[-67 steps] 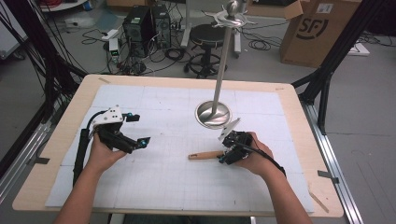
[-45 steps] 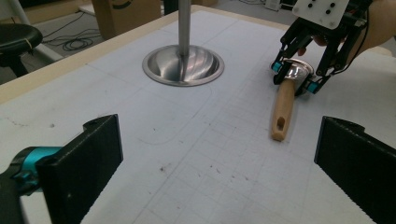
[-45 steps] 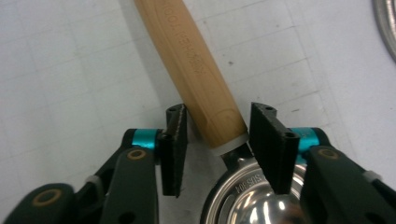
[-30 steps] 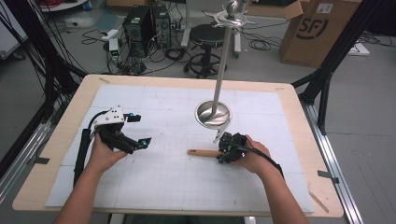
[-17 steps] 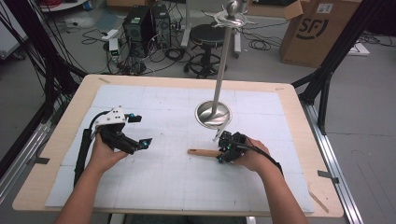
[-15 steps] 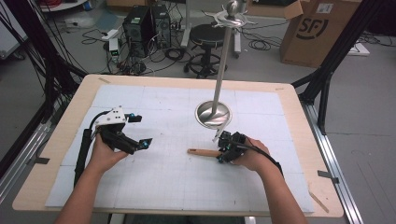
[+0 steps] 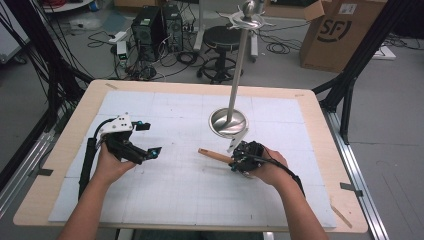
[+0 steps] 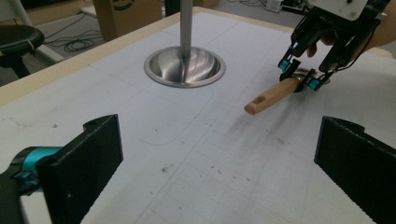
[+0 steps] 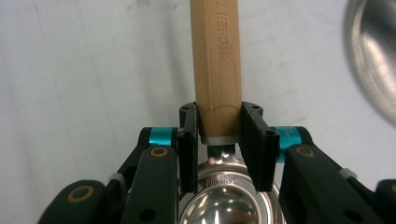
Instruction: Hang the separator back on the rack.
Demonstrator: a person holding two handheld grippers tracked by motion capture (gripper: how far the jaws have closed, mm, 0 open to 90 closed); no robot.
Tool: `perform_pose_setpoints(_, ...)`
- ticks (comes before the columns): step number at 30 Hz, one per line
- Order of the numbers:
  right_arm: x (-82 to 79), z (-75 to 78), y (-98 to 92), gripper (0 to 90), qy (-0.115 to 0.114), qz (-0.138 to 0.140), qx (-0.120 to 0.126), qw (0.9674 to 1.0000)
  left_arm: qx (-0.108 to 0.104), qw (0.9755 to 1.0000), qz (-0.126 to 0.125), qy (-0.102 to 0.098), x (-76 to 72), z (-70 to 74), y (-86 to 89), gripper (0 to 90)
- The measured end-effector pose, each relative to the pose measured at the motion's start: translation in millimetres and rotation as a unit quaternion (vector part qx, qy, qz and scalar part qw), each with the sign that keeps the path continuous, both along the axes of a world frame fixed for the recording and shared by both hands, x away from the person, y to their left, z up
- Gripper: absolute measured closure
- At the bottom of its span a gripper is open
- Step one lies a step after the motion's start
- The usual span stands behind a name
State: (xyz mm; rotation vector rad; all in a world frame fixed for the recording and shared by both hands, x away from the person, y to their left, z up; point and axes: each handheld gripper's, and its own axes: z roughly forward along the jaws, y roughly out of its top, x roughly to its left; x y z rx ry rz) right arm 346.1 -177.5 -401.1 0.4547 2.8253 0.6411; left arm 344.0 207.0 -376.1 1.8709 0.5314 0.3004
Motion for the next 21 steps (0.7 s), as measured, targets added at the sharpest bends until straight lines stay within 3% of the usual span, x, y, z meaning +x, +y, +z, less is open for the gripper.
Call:
perform_pose_setpoints(7,-5.4,19.8,-11.9,69.4,-0.04,-0.012,0.055,0.9976,-0.002,1.0,0.001,-0.001,-0.6,1.1,1.4,1.7)
perform_pose_setpoints(12,-9.4,36.6,-21.4,69.3,-0.063,-0.015,0.116,0.9911,-0.001,1.0,0.0,-0.001,-0.9,0.9,0.9,1.7)
perform_pose_setpoints(21,-7.7,49.1,-27.1,69.3,-0.075,-0.026,0.153,0.985,-0.002,1.0,0.002,0.0,-0.3,0.9,1.9,1.7)
